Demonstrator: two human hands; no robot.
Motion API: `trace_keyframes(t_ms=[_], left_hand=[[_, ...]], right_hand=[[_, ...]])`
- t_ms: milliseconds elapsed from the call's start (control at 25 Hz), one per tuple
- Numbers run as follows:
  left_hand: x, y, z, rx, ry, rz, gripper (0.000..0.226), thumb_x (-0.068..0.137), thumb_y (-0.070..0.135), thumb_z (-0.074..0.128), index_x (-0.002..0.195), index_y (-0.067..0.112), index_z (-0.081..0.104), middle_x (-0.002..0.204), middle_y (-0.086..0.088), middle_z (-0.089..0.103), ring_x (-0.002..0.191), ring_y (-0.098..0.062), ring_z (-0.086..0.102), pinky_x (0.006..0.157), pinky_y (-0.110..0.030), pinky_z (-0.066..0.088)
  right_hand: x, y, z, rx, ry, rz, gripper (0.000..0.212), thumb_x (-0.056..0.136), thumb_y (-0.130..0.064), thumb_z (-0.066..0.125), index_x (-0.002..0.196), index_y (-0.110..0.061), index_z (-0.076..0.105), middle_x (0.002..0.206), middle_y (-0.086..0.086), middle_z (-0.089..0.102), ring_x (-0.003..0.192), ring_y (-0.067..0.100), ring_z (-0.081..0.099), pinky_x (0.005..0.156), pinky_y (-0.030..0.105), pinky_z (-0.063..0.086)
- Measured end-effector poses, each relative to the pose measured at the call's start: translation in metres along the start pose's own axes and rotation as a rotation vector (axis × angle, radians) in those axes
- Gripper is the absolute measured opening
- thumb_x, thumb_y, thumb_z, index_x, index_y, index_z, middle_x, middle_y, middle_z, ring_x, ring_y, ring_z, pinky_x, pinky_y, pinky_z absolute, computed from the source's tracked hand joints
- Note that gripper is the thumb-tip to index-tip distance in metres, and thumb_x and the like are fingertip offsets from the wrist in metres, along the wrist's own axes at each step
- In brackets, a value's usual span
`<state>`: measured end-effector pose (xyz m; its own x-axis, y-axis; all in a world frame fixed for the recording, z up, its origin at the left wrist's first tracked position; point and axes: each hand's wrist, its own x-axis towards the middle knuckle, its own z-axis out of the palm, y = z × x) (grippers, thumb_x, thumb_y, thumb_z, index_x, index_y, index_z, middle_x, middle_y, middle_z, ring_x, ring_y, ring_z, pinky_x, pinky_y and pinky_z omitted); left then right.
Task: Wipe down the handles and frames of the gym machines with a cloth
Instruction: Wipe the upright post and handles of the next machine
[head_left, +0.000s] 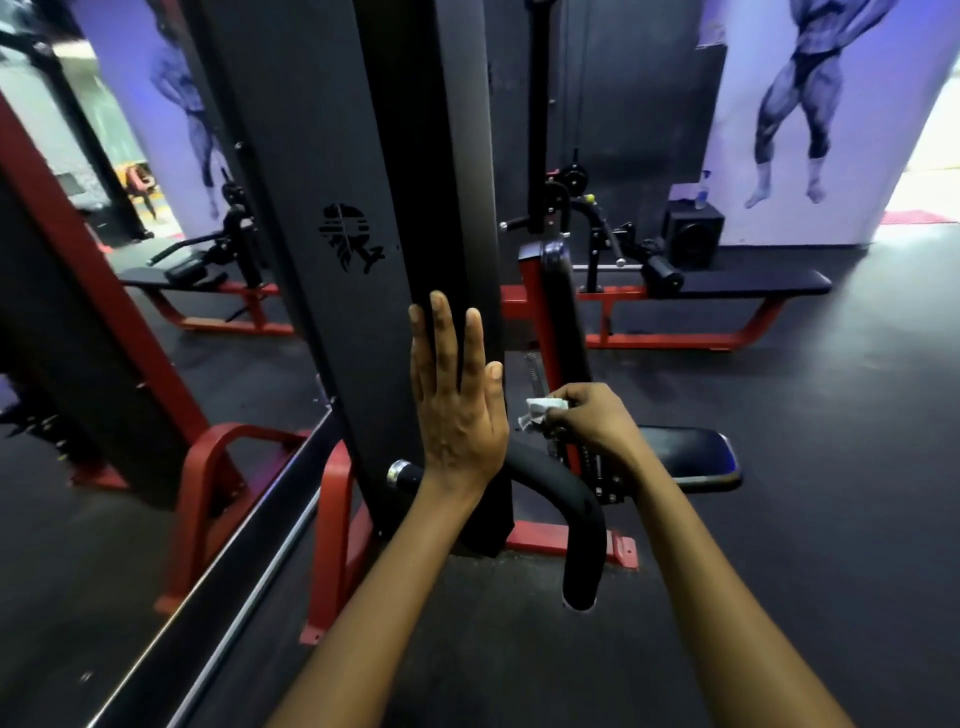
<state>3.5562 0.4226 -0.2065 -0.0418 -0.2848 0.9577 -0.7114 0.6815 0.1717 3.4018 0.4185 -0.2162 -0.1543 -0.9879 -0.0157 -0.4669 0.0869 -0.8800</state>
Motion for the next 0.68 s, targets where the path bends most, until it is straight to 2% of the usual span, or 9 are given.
trace_keyframes(t_ms=[120,320,400,480,520,600,680], left_hand=[[-0.001,0.000,-0.002,0.038,0.009,0.011,0.061,0.104,0.024,0.028,0.152,0.032,-0.010,0.158,0.013,-0.018,0.147,-0.016,-0.008,0.120,-0.037,0.007],[0.001,0.008,-0.003,0.224,0.064,-0.014,0.069,0.098,0.016,0.039,0.153,0.033,0.002,0.159,0.014,-0.013,0.148,-0.016,-0.002,0.119,-0.043,0.015],[0.007,0.017,0.001,0.375,0.073,-0.020,0.071,0.095,0.013,0.044,0.152,0.033,0.009,0.159,0.015,-0.014,0.148,-0.015,-0.006,0.120,-0.043,0.010],[0.014,0.025,0.006,0.513,0.073,-0.047,0.065,0.095,0.014,0.048,0.150,0.025,0.016,0.157,0.017,-0.017,0.146,-0.012,-0.012,0.120,-0.039,0.006],[0.015,0.026,0.009,0.568,0.077,-0.058,0.062,0.096,0.015,0.049,0.148,0.020,0.017,0.157,0.017,-0.018,0.146,-0.013,-0.015,0.120,-0.037,0.004],[0.014,0.026,0.012,0.663,0.078,-0.045,0.066,0.097,0.015,0.050,0.151,0.022,0.013,0.157,0.016,-0.017,0.145,-0.015,-0.017,0.120,-0.035,0.002],[0.013,0.023,0.011,0.719,0.063,0.008,0.075,0.098,0.016,0.050,0.153,0.029,0.002,0.158,0.016,-0.016,0.145,-0.017,-0.018,0.120,-0.036,0.000]], right_hand=[[0.014,-0.007,0.010,0.010,-0.087,-0.053,0.013,0.076,-0.010,0.067,0.071,-0.022,0.067,0.075,0.009,0.070,0.070,0.022,0.064,0.068,0.038,0.054],[0.032,0.007,0.018,0.183,-0.293,-0.131,0.019,0.080,-0.001,0.064,0.075,-0.019,0.068,0.069,0.007,0.067,0.064,0.022,0.060,0.060,0.031,0.050],[0.040,0.020,0.013,0.239,-0.391,-0.127,0.015,0.080,-0.001,0.067,0.078,-0.016,0.070,0.075,0.012,0.069,0.071,0.026,0.063,0.067,0.034,0.051],[0.042,0.033,0.004,0.262,-0.464,-0.123,0.008,0.081,-0.004,0.069,0.087,-0.008,0.072,0.089,0.020,0.071,0.089,0.036,0.067,0.083,0.044,0.052],[0.040,0.038,-0.001,0.277,-0.488,-0.145,0.012,0.083,-0.007,0.068,0.093,-0.004,0.072,0.096,0.022,0.070,0.096,0.038,0.066,0.089,0.046,0.051],[0.033,0.043,-0.015,0.299,-0.484,-0.272,0.018,0.086,-0.007,0.065,0.102,-0.004,0.070,0.102,0.015,0.071,0.100,0.029,0.066,0.092,0.042,0.051],[0.021,0.038,-0.026,0.242,-0.411,-0.541,0.021,0.086,-0.004,0.062,0.105,-0.009,0.071,0.103,-0.001,0.070,0.093,-0.002,0.064,0.087,0.018,0.050]])
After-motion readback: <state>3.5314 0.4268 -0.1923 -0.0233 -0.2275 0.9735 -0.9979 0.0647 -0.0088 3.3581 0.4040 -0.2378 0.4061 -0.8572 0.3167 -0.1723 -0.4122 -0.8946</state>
